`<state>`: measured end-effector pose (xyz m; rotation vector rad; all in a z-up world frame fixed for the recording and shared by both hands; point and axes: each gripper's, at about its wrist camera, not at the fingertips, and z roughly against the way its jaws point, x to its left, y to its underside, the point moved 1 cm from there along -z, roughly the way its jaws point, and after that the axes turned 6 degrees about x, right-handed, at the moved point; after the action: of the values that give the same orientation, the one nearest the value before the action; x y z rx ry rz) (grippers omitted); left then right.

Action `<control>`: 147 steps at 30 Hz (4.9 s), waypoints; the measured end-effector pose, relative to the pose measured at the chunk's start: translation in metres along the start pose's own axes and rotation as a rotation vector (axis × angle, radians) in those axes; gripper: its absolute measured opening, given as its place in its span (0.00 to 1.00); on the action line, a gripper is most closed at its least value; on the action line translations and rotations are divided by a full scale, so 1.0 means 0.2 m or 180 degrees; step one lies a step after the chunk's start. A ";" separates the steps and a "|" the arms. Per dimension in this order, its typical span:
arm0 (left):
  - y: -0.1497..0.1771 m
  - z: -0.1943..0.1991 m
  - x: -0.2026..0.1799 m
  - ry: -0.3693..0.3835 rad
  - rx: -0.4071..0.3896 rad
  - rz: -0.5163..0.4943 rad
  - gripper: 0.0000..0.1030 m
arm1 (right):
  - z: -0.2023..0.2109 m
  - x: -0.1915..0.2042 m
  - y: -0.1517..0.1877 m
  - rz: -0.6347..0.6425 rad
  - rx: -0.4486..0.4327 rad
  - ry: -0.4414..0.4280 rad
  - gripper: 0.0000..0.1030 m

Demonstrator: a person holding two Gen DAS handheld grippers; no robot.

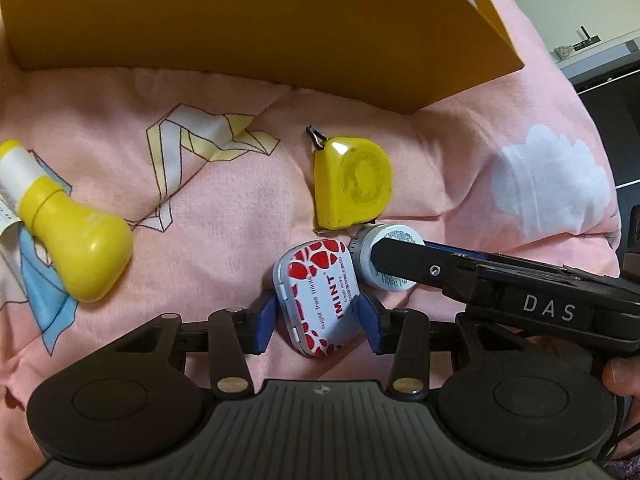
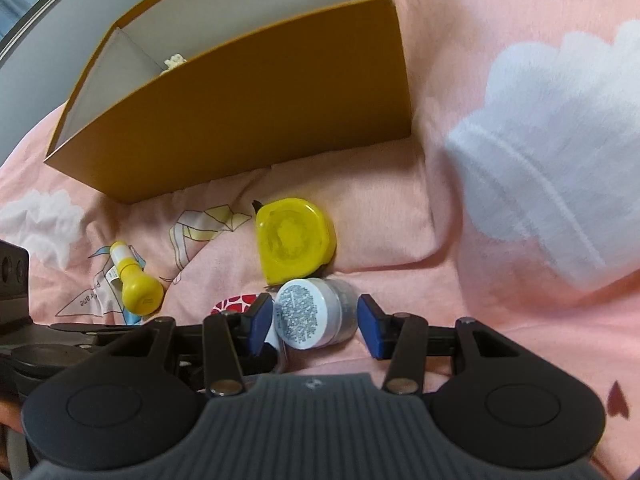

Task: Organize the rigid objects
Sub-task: 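Grasp the red-white mint tin with the left gripper, then grasp the white round jar with the right gripper while the left holds the tin, then carry the mint tin and white jar over the orange box and lower them, then open both grippers to release the tin and jar in the box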

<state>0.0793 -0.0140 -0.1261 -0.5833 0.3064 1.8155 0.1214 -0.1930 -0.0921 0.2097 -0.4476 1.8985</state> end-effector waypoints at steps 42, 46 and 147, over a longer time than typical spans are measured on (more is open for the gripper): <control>0.04 0.16 0.07 -0.0217 -0.0360 0.0148 0.21 | -0.08 0.22 0.03 0.1026 0.0011 0.0569 0.48; 0.04 0.17 0.06 -0.0218 -0.0404 0.0127 0.20 | -0.09 0.21 0.03 0.1002 0.0013 0.0614 0.41; -0.92 0.43 -0.11 -0.0696 -0.1494 -0.0211 0.53 | -0.04 0.55 -0.92 0.2018 -0.0743 0.1094 0.60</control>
<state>0.2368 0.0692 -0.0267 -0.6983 -0.2931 1.8737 0.2519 -0.0377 -0.0229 -0.4607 -0.5332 2.4104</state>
